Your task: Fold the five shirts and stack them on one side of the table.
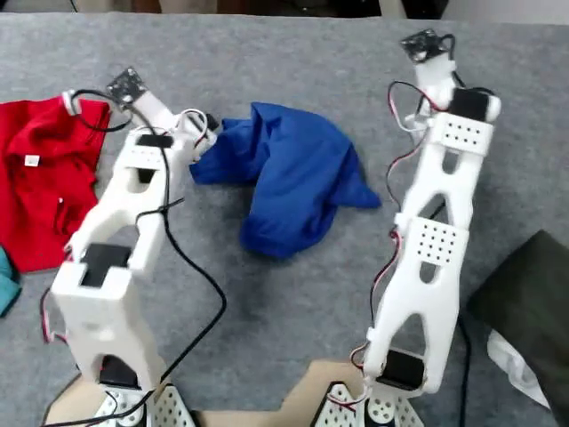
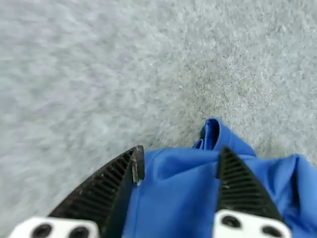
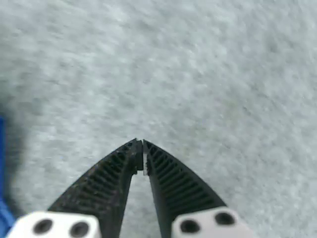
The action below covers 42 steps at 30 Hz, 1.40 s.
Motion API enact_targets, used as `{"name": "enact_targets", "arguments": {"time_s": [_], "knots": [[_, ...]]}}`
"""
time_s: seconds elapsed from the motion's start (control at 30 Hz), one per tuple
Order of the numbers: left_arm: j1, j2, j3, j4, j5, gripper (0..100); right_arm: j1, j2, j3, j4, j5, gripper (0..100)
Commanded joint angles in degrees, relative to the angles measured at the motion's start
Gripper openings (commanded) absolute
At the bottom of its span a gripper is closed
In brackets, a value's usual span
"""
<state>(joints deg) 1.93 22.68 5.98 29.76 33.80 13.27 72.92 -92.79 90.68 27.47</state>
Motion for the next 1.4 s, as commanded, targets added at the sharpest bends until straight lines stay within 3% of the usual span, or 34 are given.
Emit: {"name": "enact_targets", "arguments": {"time_s": [0.0, 0.13, 0.33, 0.53, 0.73, 0.9, 1.0, 1.07, 1.27, 1.37], "knots": [[0.4, 5.9, -9.4, -1.1, 0.8, 16, 0.7, -1.2, -2.3, -1.2, -0.3, 0.9], [1.8, 9.6, -18.2, 11.0, 0.7, 1, -0.5, -0.7, -2.6, -0.7, -0.3, 0.9], [2.5, 8.1, -26.9, 30.5, 0.5, 2, -1.9, -3.2, -2.7, 3.6, 0.1, 0.9], [2.1, 3.3, -31.4, 40.3, 0.4, 2, -4.8, -12.0, -2.0, 11.9, 2.0, 5.8], [-0.6, -4.8, -33.7, 43.5, 0.4, 2, -4.5, -24.2, 10.5, 11.8, 3.7, 17.6], [-3.3, -12.5, -34.5, 45.4, 0.4, 2, -7.9, -40.8, 36.5, 11.8, 7.1, 18.6], [-4.0, -17.2, -35.3, 45.4, 0.4, 2, -13.5, -51.2, 53.8, 11.2, 8.5, 18.8], [-4.3, -19.6, -37.3, 45.3, 0.4, 2, -17.4, -57.8, 64.1, 7.6, 5.1, 19.2], [-6.2, -20.9, -43.2, 43.3, 0.4, 2, -32.1, -70.2, 87.6, -0.9, 3.5, 35.3], [-7.1, -20.9, -43.1, 42.7, 0.4, 2, -36.7, -71.0, 94.1, -5.3, 2.8, 36.7]]}}
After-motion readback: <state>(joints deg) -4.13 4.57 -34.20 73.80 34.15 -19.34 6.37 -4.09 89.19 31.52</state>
